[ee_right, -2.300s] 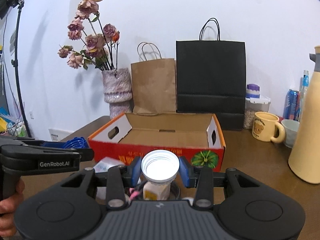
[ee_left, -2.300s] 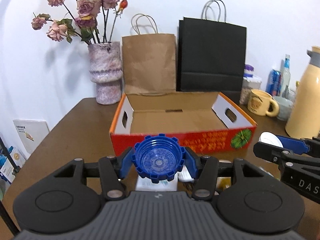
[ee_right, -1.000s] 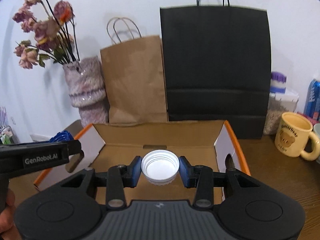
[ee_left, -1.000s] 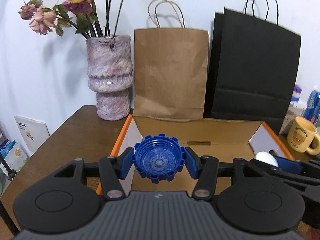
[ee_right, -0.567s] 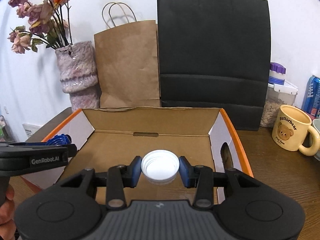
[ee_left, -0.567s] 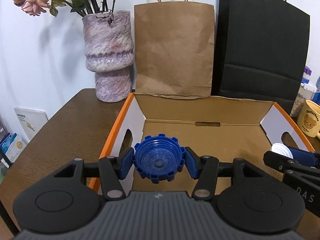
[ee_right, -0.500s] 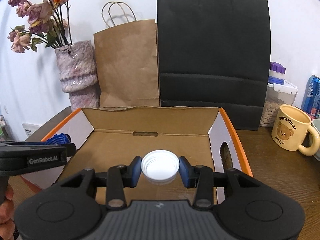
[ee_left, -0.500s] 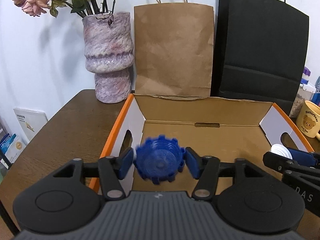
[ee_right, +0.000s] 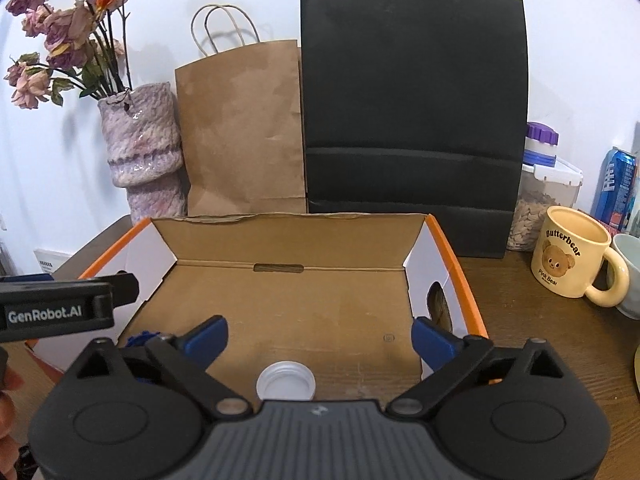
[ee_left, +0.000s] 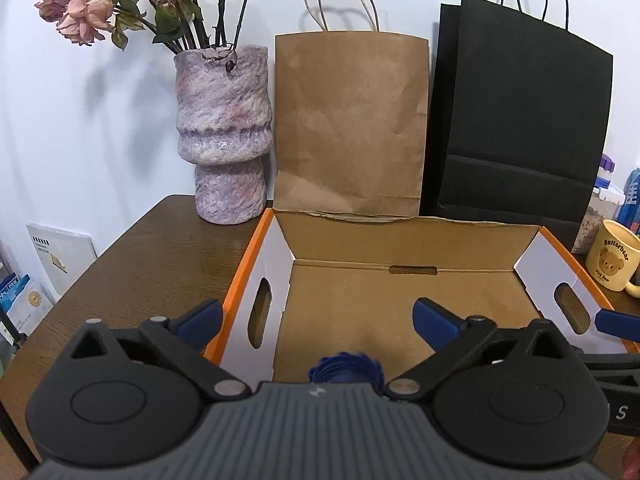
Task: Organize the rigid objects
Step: 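Open both tools to drop the two caps into the red box, then withdraw both open tools from the box back toward the table items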
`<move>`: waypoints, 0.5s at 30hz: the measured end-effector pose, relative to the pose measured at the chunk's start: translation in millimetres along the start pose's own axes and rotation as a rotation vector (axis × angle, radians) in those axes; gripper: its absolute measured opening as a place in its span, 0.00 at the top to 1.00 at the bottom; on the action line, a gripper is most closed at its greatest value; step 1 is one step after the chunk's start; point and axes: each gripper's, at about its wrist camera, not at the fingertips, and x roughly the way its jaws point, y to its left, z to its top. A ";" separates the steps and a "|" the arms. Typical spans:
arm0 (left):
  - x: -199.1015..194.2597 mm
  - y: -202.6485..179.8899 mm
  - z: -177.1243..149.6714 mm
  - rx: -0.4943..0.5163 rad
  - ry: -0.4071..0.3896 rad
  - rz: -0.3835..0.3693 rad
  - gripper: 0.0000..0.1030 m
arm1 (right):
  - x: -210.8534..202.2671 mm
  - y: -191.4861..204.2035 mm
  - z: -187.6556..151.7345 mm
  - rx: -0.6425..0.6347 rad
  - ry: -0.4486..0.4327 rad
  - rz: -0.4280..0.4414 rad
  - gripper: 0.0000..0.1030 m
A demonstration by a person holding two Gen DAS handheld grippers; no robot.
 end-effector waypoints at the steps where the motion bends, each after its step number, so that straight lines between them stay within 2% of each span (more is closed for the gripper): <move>1: -0.6 0.1 0.3 -0.001 -0.002 -0.001 0.00 | -0.3 0.1 -0.2 0.000 0.000 0.001 0.03; 4: -2.6 1.1 1.3 -0.004 -0.006 -0.004 0.00 | -1.4 0.6 -0.1 0.002 0.003 0.013 0.00; 15: -16.8 6.0 4.5 -0.010 -0.025 0.002 0.00 | -15.5 3.2 -1.3 0.001 -0.006 0.037 0.00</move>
